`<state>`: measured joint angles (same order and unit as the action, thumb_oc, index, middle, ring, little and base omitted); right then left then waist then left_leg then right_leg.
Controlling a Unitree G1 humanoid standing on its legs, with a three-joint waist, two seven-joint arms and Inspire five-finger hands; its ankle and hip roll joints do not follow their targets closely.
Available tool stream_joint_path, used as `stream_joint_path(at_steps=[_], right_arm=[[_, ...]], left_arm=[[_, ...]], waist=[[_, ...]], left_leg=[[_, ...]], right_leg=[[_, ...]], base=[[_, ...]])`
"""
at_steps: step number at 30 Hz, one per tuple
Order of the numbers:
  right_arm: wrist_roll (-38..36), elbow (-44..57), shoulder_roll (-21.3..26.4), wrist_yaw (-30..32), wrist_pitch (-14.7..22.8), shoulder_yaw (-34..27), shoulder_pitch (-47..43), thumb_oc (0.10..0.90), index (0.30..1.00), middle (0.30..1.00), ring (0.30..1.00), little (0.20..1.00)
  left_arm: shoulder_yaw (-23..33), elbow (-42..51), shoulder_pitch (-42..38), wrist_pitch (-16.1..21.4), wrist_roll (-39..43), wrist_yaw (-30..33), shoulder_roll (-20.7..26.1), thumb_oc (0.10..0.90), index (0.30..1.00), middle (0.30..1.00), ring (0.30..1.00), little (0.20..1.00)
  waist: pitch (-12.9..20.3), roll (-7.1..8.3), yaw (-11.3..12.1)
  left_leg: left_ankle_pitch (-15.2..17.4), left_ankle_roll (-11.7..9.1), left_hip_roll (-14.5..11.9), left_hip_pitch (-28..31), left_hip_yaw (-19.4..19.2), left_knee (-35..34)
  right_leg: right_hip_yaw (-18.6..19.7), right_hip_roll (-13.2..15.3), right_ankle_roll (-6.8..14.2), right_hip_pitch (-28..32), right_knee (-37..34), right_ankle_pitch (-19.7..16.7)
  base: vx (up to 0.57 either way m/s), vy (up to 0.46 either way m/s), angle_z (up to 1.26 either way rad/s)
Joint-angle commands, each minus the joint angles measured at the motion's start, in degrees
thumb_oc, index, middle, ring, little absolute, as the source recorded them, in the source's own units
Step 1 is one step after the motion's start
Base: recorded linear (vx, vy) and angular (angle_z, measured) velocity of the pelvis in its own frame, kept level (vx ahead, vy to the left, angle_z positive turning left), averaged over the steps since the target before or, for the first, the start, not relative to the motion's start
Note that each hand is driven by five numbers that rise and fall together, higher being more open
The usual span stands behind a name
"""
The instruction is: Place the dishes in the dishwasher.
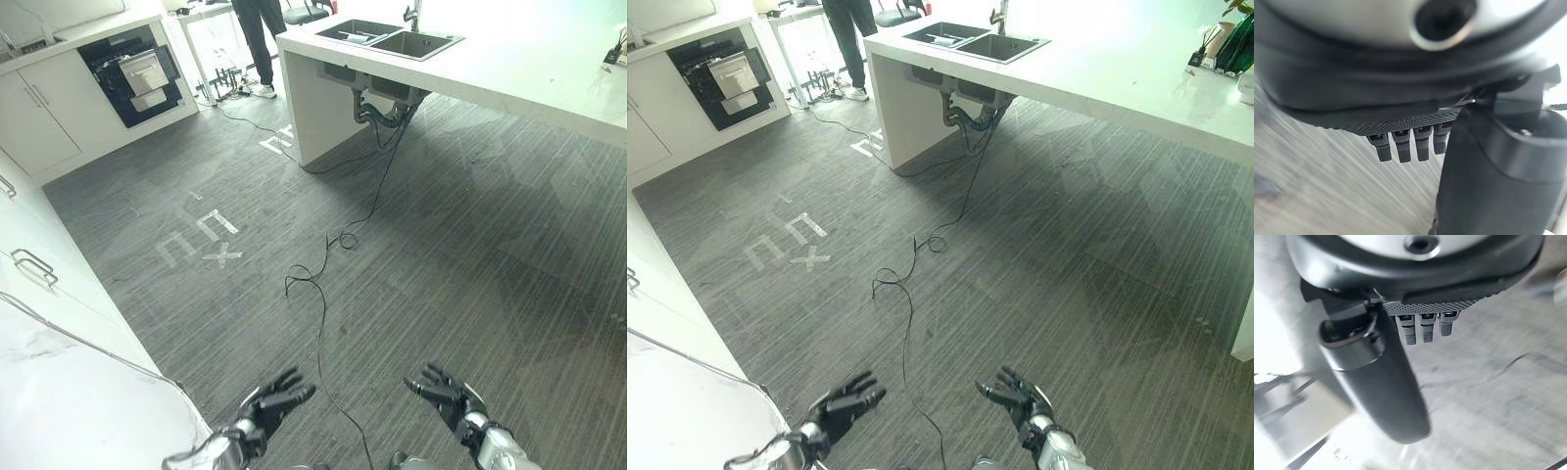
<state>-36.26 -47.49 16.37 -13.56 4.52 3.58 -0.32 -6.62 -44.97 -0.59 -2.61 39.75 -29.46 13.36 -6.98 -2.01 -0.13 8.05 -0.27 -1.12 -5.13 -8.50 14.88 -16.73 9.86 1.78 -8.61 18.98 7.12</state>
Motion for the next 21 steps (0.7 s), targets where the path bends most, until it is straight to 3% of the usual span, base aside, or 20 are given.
stream_joint_path(at_steps=[1, 2, 5, 8, 14, 17, 21], right_arm=[[2.4, -1.9, 2.7, -7.6, 8.8, -0.8, -1.3, 0.800, 0.900, 0.900, 0.900, 0.900], [2.3, -1.6, 2.9, -8.2, 9.0, -0.4, -1.0, 0.800, 0.900, 0.900, 0.900, 0.900], [2.2, 0.9, 2.8, -8.6, 8.0, 0.0, 0.1, 0.800, 0.900, 0.900, 0.900, 0.900], [0.2, 5.9, 1.6, -8.6, 4.3, 0.4, 1.9, 0.800, 0.900, 0.900, 0.900, 0.900], [2.4, 9.9, 1.6, -7.6, 3.6, 0.6, 3.4, 0.800, 0.900, 0.900, 0.900, 0.900], [3.8, 11.0, 2.2, -6.9, 2.3, 1.1, 3.2, 0.800, 0.900, 0.900, 0.900, 0.900], [5.1, 11.7, 2.9, -5.7, 3.1, 1.6, 2.9, 0.800, 0.900, 0.900, 0.900, 0.900]], left_arm=[[-1.4, -2.7, -0.9, 2.9, -4.7, -4.4, 0.6, 0.800, 0.900, 0.900, 0.900, 0.900], [-1.7, -3.2, -1.0, 4.4, -3.9, -3.5, 0.6, 0.800, 0.900, 0.900, 0.900, 0.900], [-1.3, -3.5, -0.8, 4.1, -1.3, -0.4, 1.2, 0.800, 0.900, 0.900, 0.900, 0.900], [0.0, -1.5, 0.6, 5.3, -0.5, 0.2, 1.3, 0.800, 0.900, 0.900, 0.900, 0.900], [0.8, 2.5, 2.0, 6.3, -1.8, 1.1, 2.6, 0.800, 0.900, 0.900, 0.900, 0.900], [0.1, 4.3, 2.0, 6.5, -5.8, 3.1, 4.2, 0.800, 0.900, 0.900, 0.900, 0.900], [-0.4, 4.8, 1.8, 9.7, -11.1, 7.2, 5.0, 0.800, 0.900, 0.900, 0.900, 0.900]], waist=[[0.5, 0.80, -0.8], [0.6, 0.89, -1.0], [0.8, 0.98, -1.4], [0.7, 1.45, -1.5], [0.5, 1.53, -1.5], [0.6, 1.29, -1.6], [0.6, 1.18, -1.5]], left_leg=[[7.7, -2.4, -5.2, 1.5, -4.3, 2.3], [7.8, -2.3, -5.2, 1.7, -4.3, 2.3], [8.1, -2.1, -5.1, 2.3, -4.5, 2.3], [8.2, -1.8, -5.1, 2.4, -4.5, 2.3], [8.2, -1.6, -5.0, 2.4, -4.7, 2.3], [8.0, -1.8, -5.1, 2.3, -4.4, 2.3], [7.6, -2.2, -5.5, 2.3, -4.4, 2.3]], right_leg=[[2.4, 1.6, 6.2, 4.4, -1.8, 5.1], [2.5, 1.5, 6.2, 4.6, -1.8, 5.2], [2.9, 1.5, 6.2, 5.0, -1.8, 5.5], [3.1, 1.7, 6.3, 5.0, -1.8, 5.3], [3.0, 2.0, 6.6, 4.9, -1.8, 4.9], [3.0, 1.8, 6.6, 4.9, -1.8, 5.0], [3.0, 1.5, 6.5, 5.0, -1.8, 5.1]], base=[[0.00, 0.000, 0.00], [0.03, -0.015, -0.02], [0.02, 0.005, -0.05], [-0.03, -0.015, 0.01], [-0.06, -0.024, 0.00], [-0.05, -0.022, 0.00], [-0.01, -0.002, 0.00]])
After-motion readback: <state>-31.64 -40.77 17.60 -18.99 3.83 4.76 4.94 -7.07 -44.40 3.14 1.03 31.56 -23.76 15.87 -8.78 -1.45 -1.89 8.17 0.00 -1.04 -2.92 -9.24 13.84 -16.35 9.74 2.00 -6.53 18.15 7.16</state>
